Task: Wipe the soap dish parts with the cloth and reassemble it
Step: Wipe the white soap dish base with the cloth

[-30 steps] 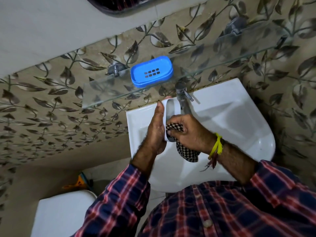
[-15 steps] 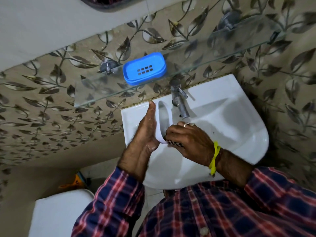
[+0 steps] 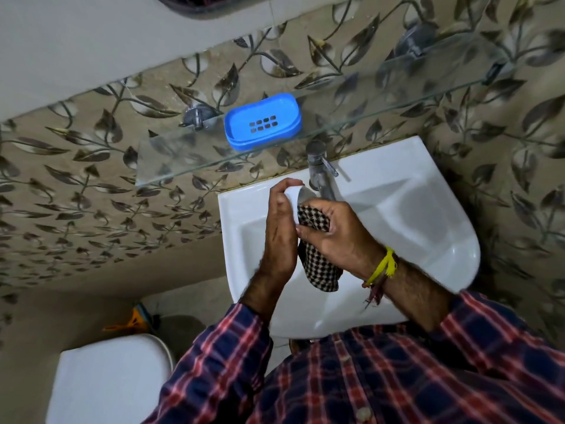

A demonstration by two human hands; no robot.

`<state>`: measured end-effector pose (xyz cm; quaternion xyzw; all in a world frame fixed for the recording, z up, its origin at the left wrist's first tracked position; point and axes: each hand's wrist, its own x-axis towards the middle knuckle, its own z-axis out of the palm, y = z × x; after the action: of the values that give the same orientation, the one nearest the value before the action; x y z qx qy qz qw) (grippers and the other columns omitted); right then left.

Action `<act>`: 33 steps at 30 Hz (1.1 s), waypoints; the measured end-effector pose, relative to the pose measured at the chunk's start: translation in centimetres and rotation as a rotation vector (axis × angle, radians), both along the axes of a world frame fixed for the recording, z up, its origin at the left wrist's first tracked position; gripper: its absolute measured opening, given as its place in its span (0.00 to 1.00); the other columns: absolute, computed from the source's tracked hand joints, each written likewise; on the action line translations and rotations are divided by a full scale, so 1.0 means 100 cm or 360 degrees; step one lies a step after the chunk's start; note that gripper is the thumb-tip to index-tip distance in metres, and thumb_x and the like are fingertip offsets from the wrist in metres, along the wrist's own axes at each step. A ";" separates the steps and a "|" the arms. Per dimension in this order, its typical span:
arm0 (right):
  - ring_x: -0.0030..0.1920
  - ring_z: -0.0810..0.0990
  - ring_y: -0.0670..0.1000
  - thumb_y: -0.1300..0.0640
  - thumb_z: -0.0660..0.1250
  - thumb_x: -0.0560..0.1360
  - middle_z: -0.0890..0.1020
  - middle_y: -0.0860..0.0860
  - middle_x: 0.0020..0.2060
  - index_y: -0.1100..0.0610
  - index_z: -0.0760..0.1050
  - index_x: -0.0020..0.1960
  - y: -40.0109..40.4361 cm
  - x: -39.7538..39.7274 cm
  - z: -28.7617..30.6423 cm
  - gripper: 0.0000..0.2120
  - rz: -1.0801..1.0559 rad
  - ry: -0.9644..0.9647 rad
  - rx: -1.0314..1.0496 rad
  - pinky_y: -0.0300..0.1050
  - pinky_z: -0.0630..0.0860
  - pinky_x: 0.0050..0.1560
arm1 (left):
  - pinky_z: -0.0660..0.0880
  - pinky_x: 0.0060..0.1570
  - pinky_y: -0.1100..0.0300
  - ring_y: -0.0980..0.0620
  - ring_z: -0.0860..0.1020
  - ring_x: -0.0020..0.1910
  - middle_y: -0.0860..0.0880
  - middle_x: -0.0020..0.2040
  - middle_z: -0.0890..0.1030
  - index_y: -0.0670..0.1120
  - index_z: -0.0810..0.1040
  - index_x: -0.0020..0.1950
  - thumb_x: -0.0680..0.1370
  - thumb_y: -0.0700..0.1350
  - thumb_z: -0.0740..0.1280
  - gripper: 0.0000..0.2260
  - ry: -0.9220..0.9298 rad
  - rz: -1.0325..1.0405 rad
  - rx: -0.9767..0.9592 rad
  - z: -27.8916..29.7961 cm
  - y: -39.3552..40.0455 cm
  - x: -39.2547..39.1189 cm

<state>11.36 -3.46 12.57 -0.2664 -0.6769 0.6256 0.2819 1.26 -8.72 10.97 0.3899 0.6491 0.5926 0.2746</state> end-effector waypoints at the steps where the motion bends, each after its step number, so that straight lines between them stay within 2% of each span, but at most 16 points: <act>1: 0.49 0.81 0.46 0.69 0.69 0.74 0.82 0.51 0.47 0.65 0.79 0.53 -0.002 -0.001 -0.002 0.08 0.0035 -0.0045 0.0122 0.43 0.78 0.55 | 0.74 0.60 0.53 0.50 0.78 0.58 0.43 0.57 0.79 0.38 0.72 0.62 0.87 0.45 0.47 0.18 -0.0068 0.0051 0.0011 -0.002 0.000 -0.002; 3: 0.55 0.80 0.49 0.67 0.68 0.73 0.81 0.51 0.51 0.63 0.79 0.56 -0.006 -0.002 -0.006 0.12 0.0103 -0.0101 0.0465 0.43 0.76 0.60 | 0.73 0.61 0.37 0.33 0.76 0.56 0.32 0.55 0.77 0.40 0.74 0.59 0.85 0.51 0.50 0.19 -0.0258 0.0071 0.0047 -0.009 -0.002 -0.008; 4: 0.55 0.79 0.50 0.67 0.68 0.73 0.82 0.52 0.52 0.63 0.79 0.56 -0.009 -0.002 -0.007 0.12 0.0128 -0.0117 0.0614 0.44 0.75 0.59 | 0.72 0.60 0.36 0.32 0.76 0.54 0.29 0.54 0.77 0.40 0.75 0.57 0.84 0.53 0.51 0.20 -0.0386 0.0087 0.0065 -0.009 -0.003 -0.009; 6: 0.55 0.78 0.53 0.66 0.67 0.73 0.82 0.56 0.53 0.63 0.79 0.57 -0.012 0.002 -0.011 0.13 0.0148 -0.0180 0.0851 0.48 0.75 0.57 | 0.75 0.54 0.42 0.37 0.78 0.47 0.32 0.49 0.78 0.40 0.75 0.55 0.84 0.56 0.52 0.21 -0.0665 0.0183 0.0040 -0.002 -0.002 -0.007; 9: 0.52 0.79 0.56 0.61 0.66 0.75 0.82 0.53 0.52 0.60 0.79 0.57 -0.010 0.003 -0.013 0.11 0.0011 -0.0257 0.1068 0.53 0.78 0.52 | 0.79 0.42 0.56 0.45 0.79 0.38 0.41 0.41 0.78 0.44 0.75 0.53 0.84 0.60 0.53 0.21 -0.1056 0.0160 -0.0038 0.010 0.009 -0.009; 11: 0.50 0.81 0.56 0.59 0.67 0.77 0.82 0.53 0.48 0.60 0.80 0.54 -0.007 -0.002 -0.009 0.08 -0.0158 -0.0174 0.0990 0.53 0.78 0.50 | 0.80 0.41 0.59 0.49 0.81 0.39 0.45 0.42 0.81 0.46 0.74 0.56 0.83 0.61 0.53 0.20 -0.1087 0.0055 -0.0006 0.016 0.016 -0.013; 12: 0.50 0.81 0.55 0.58 0.68 0.76 0.83 0.53 0.46 0.61 0.80 0.53 -0.004 -0.005 -0.006 0.08 -0.0215 -0.0120 0.0867 0.52 0.78 0.51 | 0.81 0.46 0.56 0.47 0.83 0.44 0.42 0.48 0.83 0.47 0.74 0.60 0.82 0.61 0.54 0.21 -0.1048 0.0013 0.0043 0.019 0.016 -0.013; 14: 0.50 0.82 0.53 0.60 0.70 0.75 0.83 0.53 0.44 0.62 0.80 0.51 0.002 -0.010 0.000 0.07 -0.0211 -0.0033 0.0557 0.50 0.78 0.53 | 0.78 0.59 0.48 0.41 0.80 0.58 0.37 0.62 0.78 0.50 0.71 0.68 0.82 0.62 0.54 0.23 -0.0833 -0.0130 0.0089 0.013 0.011 -0.012; 18: 0.54 0.81 0.47 0.66 0.69 0.75 0.82 0.51 0.50 0.63 0.79 0.57 0.007 -0.005 0.002 0.11 0.0059 -0.0008 0.0331 0.43 0.76 0.58 | 0.75 0.58 0.53 0.51 0.79 0.55 0.47 0.56 0.79 0.48 0.74 0.64 0.83 0.60 0.52 0.21 -0.0496 -0.0117 0.0035 -0.002 0.008 -0.010; 20: 0.53 0.81 0.48 0.63 0.71 0.74 0.82 0.51 0.49 0.61 0.79 0.57 0.012 -0.001 0.001 0.12 0.0147 -0.0075 0.0440 0.46 0.77 0.58 | 0.77 0.55 0.52 0.49 0.80 0.51 0.46 0.51 0.81 0.49 0.76 0.61 0.84 0.59 0.53 0.19 -0.0602 -0.0080 0.0004 0.005 0.015 -0.012; 22: 0.48 0.80 0.48 0.57 0.72 0.73 0.80 0.46 0.44 0.56 0.79 0.50 0.013 0.003 -0.002 0.07 0.0176 -0.0192 0.0571 0.50 0.78 0.50 | 0.79 0.47 0.54 0.49 0.82 0.43 0.46 0.45 0.82 0.49 0.77 0.60 0.82 0.61 0.57 0.19 -0.0939 -0.0008 -0.0140 0.017 0.023 -0.017; 23: 0.45 0.79 0.47 0.55 0.72 0.72 0.78 0.42 0.41 0.53 0.77 0.47 0.010 0.005 -0.004 0.05 0.0190 -0.0257 0.0644 0.50 0.77 0.47 | 0.79 0.47 0.54 0.48 0.82 0.42 0.45 0.45 0.82 0.48 0.78 0.62 0.80 0.65 0.60 0.23 -0.1057 0.0010 -0.0249 0.019 0.026 -0.023; 26: 0.45 0.76 0.48 0.52 0.70 0.72 0.75 0.41 0.40 0.48 0.75 0.45 -0.002 0.008 -0.011 0.05 0.0194 -0.0418 0.0910 0.49 0.76 0.43 | 0.80 0.48 0.52 0.45 0.83 0.45 0.41 0.48 0.83 0.44 0.77 0.68 0.69 0.74 0.64 0.40 -0.1092 -0.0020 -0.0560 0.023 0.031 -0.036; 29: 0.47 0.79 0.51 0.52 0.70 0.73 0.80 0.44 0.45 0.51 0.78 0.48 0.000 0.008 -0.014 0.05 0.0105 -0.0393 0.0974 0.52 0.78 0.44 | 0.80 0.53 0.49 0.42 0.82 0.52 0.40 0.53 0.83 0.43 0.75 0.71 0.63 0.79 0.63 0.49 -0.1196 -0.0074 -0.0522 0.022 0.025 -0.035; 31: 0.48 0.79 0.53 0.54 0.70 0.74 0.80 0.45 0.46 0.52 0.79 0.50 0.002 0.008 -0.012 0.05 0.0064 -0.0332 0.0904 0.53 0.78 0.45 | 0.77 0.61 0.47 0.40 0.81 0.59 0.39 0.60 0.81 0.44 0.72 0.73 0.66 0.75 0.65 0.46 -0.1151 -0.0122 -0.0303 0.015 0.015 -0.024; 33: 0.48 0.79 0.54 0.57 0.69 0.75 0.80 0.46 0.47 0.52 0.79 0.50 0.002 0.009 -0.009 0.05 0.0088 -0.0328 0.1000 0.53 0.78 0.45 | 0.74 0.67 0.44 0.39 0.78 0.66 0.38 0.67 0.78 0.46 0.69 0.75 0.72 0.70 0.67 0.39 -0.1045 -0.0085 -0.0226 0.009 0.009 -0.015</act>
<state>12.29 -3.24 11.64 -0.2099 -0.8687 0.3633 0.2632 -0.23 -7.81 11.83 0.1749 0.5554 0.6324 0.5109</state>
